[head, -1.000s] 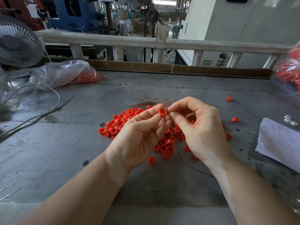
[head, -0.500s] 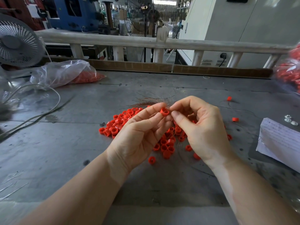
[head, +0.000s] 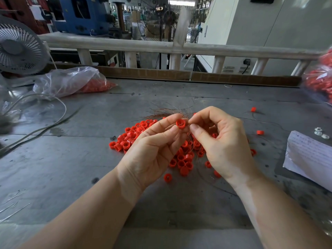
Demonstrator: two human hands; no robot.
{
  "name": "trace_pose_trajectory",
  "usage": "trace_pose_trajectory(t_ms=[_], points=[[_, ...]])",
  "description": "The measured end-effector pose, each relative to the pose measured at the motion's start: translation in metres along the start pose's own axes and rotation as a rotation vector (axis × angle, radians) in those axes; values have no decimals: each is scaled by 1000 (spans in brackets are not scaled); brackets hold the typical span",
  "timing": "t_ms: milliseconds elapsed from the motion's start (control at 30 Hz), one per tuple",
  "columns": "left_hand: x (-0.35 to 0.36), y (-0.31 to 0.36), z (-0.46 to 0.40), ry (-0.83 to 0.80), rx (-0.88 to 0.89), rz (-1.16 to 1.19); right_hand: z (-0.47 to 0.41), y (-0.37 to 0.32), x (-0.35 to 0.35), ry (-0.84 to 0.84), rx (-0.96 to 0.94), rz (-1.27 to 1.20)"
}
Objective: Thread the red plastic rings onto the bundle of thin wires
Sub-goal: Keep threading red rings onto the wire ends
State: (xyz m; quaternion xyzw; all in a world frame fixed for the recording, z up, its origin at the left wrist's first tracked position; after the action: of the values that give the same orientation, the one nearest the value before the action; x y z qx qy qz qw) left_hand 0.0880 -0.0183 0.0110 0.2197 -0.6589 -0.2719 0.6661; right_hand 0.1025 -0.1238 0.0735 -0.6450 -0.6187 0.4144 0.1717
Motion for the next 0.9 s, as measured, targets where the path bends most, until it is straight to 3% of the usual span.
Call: trace_pose_trajectory(t_ms=[900], points=[[-8, 1, 0, 88, 33, -75, 4, -17, 0, 35, -241, 375]])
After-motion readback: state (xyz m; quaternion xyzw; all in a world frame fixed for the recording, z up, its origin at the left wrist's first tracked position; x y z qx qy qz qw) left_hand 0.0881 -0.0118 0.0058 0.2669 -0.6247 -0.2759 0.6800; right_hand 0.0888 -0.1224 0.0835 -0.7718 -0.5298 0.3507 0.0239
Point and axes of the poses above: each hand's wrist, its own z-axis away from the middle knuckle, its own x-axis out of the palm, y = z × x, the point moved 9 cm from there along -z, towards the middle knuckle, and after that the axes turned 2 degrees about -x, right-handed, at the moved point
